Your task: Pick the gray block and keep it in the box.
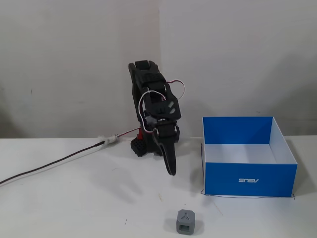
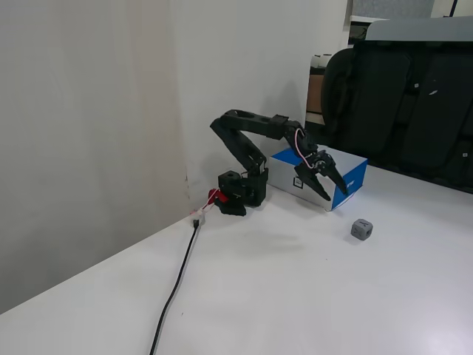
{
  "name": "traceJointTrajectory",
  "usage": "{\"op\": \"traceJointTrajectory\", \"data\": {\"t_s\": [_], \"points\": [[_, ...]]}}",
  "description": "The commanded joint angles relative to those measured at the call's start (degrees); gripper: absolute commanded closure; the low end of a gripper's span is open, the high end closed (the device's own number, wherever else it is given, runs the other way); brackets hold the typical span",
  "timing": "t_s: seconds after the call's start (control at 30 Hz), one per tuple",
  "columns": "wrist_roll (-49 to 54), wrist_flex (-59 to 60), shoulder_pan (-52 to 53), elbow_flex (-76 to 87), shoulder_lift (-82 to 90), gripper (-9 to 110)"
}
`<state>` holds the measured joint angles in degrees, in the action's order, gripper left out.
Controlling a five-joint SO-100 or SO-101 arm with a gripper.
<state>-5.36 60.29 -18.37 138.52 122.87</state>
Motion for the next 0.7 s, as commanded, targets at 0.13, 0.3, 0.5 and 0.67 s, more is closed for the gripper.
{"op": "traceJointTrajectory", "data": {"t_s": [0.13,0.3,0.5,0.67], "points": [[-5.45,-1.14,-1.14,-18.81,-23.99,81],[-10.11,-0.79,-2.37,-27.69,-35.33,81],[-14.24,5.45,-1.67,-43.07,-46.85,74],[-16.70,7.29,-2.29,-47.55,-53.09,73]]}}
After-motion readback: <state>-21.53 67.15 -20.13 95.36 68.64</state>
